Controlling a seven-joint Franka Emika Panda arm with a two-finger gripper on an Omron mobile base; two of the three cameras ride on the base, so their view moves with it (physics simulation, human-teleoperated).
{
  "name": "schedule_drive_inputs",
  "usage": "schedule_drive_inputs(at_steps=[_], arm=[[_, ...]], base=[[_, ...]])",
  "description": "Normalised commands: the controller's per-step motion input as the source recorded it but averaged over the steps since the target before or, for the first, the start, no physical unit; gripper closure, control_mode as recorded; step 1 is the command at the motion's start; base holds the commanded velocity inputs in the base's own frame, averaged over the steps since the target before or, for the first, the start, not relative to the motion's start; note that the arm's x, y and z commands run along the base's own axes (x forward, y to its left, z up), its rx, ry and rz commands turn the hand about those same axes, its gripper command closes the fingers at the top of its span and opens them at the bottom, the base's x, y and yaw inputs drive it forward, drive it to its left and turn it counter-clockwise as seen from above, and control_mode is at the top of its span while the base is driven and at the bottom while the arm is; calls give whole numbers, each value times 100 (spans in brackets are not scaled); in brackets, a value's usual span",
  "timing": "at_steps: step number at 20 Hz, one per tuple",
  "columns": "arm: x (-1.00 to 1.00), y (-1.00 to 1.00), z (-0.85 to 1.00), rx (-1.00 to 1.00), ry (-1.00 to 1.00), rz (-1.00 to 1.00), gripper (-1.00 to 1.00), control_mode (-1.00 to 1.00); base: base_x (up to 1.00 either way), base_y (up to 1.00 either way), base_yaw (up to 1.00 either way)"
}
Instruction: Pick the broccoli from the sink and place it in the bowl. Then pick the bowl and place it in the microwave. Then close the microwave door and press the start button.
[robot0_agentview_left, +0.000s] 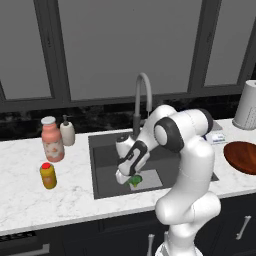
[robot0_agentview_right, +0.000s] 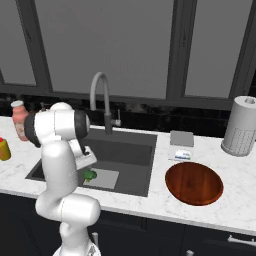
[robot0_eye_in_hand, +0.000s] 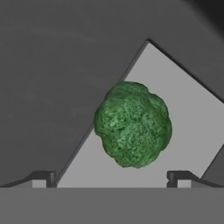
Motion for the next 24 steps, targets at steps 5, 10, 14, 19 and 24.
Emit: schedule_drive_inputs(at_steps=[5,10,14,19,24], arm=[[43,0,-25,0,0,0,-100,-100],[47,0,-26,0,0,0,-100,-100],[-4,0,-39,-1,0,0,-100,-100],[-3,-9,-19,0,-1,0,-100,-100],[-28,-3,-23,0,-5,1,100,-100]], base=[[0,0,0],[0,0,0],[0,0,0],[0,0,0],[0,0,0]])
